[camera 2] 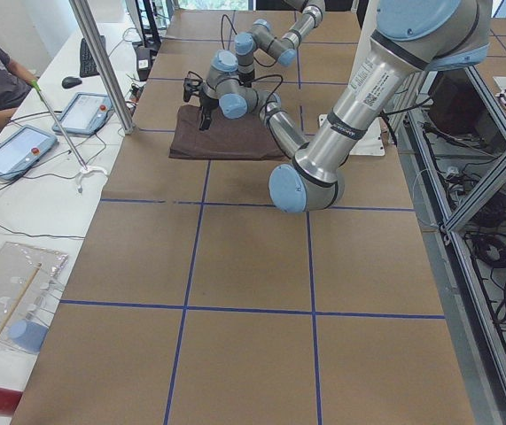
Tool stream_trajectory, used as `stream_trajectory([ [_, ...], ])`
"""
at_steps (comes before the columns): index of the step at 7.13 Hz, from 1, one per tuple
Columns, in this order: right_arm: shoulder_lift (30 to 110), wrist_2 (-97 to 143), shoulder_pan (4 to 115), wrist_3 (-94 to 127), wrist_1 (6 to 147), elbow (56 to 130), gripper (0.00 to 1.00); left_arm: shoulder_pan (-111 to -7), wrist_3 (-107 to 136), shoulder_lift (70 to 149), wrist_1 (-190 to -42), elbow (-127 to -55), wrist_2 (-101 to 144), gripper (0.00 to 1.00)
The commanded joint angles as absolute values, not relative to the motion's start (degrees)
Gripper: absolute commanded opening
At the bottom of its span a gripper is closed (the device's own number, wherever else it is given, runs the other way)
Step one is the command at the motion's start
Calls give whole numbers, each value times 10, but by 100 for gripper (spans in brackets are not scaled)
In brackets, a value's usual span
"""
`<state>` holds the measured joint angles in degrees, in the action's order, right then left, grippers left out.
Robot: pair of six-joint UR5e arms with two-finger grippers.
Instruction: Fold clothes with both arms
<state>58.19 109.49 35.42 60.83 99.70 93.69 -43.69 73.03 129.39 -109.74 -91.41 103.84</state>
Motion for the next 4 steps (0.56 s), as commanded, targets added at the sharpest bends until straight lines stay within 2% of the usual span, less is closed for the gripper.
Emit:
stream_trajectory([
  [1, 573, 1108, 355, 606, 991, 978, 100, -436, 730, 1295, -1098, -915, 1045, 100],
  [4, 577, 1116, 355, 617, 930, 1029, 100, -411, 825, 1257, -1094, -938, 1118, 100],
])
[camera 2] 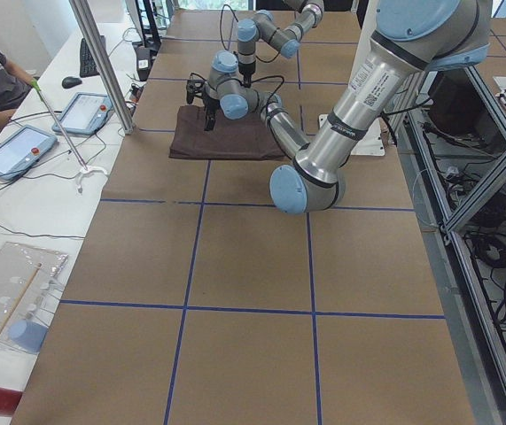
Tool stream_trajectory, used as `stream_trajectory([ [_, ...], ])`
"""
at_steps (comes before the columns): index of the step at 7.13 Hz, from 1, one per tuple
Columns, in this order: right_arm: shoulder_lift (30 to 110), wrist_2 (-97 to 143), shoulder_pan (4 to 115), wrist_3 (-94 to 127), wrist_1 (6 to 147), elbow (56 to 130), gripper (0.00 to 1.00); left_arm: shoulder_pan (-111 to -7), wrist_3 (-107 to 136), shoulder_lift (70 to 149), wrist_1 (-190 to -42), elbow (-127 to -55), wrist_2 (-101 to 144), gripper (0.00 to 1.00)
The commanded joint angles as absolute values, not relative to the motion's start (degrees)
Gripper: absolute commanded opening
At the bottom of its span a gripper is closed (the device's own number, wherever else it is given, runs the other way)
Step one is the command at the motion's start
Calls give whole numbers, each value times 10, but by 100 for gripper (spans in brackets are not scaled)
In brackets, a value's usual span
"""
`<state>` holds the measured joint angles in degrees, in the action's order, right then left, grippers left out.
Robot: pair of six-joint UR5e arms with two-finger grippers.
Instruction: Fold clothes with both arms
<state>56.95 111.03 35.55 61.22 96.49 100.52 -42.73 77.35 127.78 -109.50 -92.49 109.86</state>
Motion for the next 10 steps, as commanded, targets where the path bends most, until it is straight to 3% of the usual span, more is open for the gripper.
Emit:
stream_trajectory([
  [1, 596, 1128, 352, 643, 926, 1063, 100, -383, 897, 1207, -1095, -981, 1115, 100],
  [3, 599, 1131, 346, 675, 925, 1092, 100, -303, 1064, 1147, -1094, -1056, 1073, 100],
  [6, 597, 1130, 343, 687, 925, 1095, 100, -182, 1179, 1123, -1088, -1056, 970, 97],
  [10, 599, 1129, 344, 687, 925, 1101, 100, -181, 1200, 1113, -1087, -1056, 969, 87],
])
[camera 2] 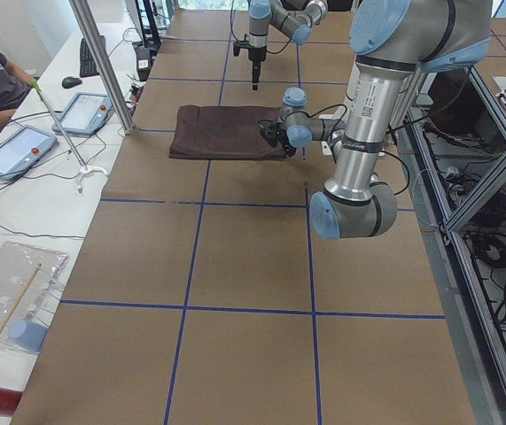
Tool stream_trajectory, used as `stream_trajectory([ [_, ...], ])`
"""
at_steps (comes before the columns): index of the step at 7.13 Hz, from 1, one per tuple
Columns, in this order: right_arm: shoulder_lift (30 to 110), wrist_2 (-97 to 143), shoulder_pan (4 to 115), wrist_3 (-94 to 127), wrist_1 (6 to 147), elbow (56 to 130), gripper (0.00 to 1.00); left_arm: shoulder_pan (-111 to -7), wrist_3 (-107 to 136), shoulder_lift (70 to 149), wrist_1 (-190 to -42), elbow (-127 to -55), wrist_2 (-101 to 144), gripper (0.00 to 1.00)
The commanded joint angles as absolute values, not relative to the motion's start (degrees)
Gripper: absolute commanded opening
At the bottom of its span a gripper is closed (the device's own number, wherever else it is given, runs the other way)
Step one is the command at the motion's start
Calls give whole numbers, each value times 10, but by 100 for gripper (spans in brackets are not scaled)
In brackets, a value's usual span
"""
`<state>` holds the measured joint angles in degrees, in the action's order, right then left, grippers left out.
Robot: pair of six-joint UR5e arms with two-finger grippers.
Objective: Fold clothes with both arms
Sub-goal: 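Move both grippers to the shirt's near corners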
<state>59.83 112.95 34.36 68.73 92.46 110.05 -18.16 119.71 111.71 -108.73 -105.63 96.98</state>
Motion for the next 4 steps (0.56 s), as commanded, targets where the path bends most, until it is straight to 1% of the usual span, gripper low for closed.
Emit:
stream_trajectory([
  [1, 599, 1129, 344, 688, 925, 1105, 100, -181, 1200, 1107, -1087, -1056, 969, 86],
  [2, 602, 1129, 344, 688, 925, 1106, 100, -181, 1202, 1106, -1087, -1056, 969, 78],
  [3, 603, 1129, 344, 688, 925, 1106, 100, -180, 1211, 1107, -1087, -1056, 969, 62],
  [4, 603, 1129, 345, 687, 925, 1107, 100, -178, 1211, 1108, -1087, -1058, 969, 54],
])
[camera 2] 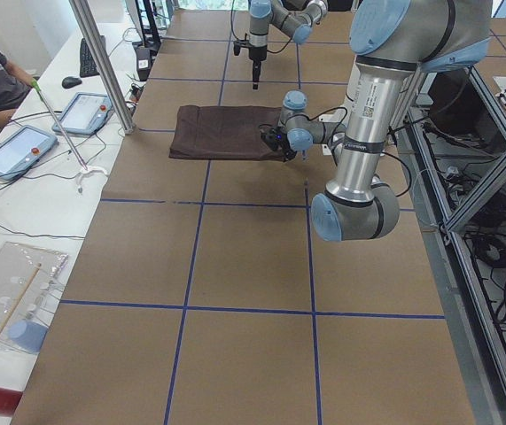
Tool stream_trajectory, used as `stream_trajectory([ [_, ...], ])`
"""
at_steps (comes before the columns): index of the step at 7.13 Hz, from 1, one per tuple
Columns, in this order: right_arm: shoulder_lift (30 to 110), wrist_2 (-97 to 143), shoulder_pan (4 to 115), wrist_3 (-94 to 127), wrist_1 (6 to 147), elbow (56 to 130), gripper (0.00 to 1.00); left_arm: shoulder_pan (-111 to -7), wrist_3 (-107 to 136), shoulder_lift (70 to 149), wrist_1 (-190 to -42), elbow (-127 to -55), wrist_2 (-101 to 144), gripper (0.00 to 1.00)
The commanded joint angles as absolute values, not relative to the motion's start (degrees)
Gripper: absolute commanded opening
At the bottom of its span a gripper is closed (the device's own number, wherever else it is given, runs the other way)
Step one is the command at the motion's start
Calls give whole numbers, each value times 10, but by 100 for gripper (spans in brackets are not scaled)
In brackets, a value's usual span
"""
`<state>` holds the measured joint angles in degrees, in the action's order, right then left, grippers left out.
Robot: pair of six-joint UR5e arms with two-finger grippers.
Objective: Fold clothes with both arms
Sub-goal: 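Move both grippers to the shirt's near corners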
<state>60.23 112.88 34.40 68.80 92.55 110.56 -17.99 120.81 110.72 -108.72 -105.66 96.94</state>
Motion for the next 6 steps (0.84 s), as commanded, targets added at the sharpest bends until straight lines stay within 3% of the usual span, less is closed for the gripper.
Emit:
stream_trajectory([
  [1, 607, 1129, 345, 687, 925, 1107, 100, -178, 1211, 1110, -1087, -1058, 969, 51],
  [2, 610, 1129, 345, 687, 925, 1107, 100, -178, 1211, 1111, -1087, -1058, 969, 43],
  [4, 621, 1130, 345, 687, 925, 1116, 100, -177, 1211, 1112, -1088, -1062, 969, 6],
  [6, 624, 1130, 345, 687, 925, 1116, 100, -165, 1202, 1109, -1087, -1064, 969, 0],
])
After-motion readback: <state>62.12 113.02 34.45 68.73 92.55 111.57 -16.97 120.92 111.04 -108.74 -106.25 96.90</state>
